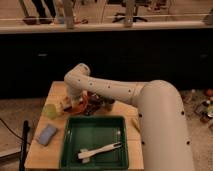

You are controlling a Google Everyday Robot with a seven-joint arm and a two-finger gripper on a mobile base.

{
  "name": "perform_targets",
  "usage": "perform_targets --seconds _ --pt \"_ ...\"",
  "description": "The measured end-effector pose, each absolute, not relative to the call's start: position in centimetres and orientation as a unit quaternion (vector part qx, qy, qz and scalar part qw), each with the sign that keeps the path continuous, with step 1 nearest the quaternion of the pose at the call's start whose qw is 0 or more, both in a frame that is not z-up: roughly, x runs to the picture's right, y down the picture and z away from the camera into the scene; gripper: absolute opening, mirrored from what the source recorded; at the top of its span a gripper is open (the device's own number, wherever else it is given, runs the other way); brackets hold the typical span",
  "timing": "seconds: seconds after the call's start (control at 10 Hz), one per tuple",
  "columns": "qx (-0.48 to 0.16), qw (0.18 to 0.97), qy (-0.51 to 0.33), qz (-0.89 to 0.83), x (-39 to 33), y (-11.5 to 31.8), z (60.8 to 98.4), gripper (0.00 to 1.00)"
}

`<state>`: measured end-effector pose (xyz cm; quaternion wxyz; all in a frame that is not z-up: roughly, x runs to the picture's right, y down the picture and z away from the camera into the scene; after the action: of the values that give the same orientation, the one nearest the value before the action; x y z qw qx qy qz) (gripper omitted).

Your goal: Wipe red bowl with eraser

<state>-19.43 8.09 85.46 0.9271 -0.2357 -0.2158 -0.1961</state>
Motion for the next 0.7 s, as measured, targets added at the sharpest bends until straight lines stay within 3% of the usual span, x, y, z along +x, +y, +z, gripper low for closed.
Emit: perform_targets --seconds 0.7 --pt "-0.245 0.930 -0.214 -0.173 -18.1 8.8 86.9 0.03"
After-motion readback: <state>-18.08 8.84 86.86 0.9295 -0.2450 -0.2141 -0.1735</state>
